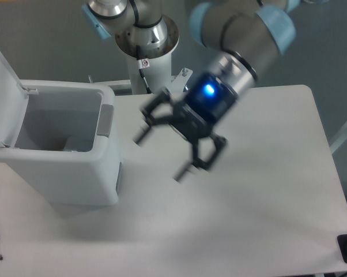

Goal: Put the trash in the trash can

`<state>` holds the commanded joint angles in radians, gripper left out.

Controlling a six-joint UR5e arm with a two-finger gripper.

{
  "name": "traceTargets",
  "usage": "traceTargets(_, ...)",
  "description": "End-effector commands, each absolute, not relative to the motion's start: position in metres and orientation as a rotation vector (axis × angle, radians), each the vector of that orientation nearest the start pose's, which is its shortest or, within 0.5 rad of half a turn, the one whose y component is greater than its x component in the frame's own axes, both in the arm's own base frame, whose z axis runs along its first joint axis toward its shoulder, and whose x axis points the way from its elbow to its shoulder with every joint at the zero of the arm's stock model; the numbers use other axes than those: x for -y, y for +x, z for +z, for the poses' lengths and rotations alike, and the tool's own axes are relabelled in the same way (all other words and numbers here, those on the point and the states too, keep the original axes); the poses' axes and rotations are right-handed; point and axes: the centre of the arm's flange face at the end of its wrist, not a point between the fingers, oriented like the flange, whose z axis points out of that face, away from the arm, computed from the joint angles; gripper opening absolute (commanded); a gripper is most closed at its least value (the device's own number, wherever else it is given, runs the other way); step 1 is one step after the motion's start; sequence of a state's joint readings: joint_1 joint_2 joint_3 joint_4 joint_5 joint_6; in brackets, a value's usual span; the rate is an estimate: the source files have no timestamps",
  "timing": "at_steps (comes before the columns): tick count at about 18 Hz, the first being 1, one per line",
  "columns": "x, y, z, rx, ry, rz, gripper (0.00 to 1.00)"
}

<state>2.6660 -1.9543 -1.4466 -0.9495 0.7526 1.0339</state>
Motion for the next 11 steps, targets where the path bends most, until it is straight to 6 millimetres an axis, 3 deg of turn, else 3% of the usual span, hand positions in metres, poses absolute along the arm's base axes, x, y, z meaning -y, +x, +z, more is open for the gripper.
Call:
traceTargets(2,-0.474,-0.501,0.417,-0.062,-2.332,-0.111,1.00)
traceTargets(6,-0.475,-0.528,0.383,-0.020,-2.501,-0.089,1.00)
traceTargets(8,-0.483,-0.527,0.364,-0.030,-2.590,-0.059,1.00)
traceTargets(11,-0.482,-0.524,0.360,-0.035,-2.698,0.017,1.00)
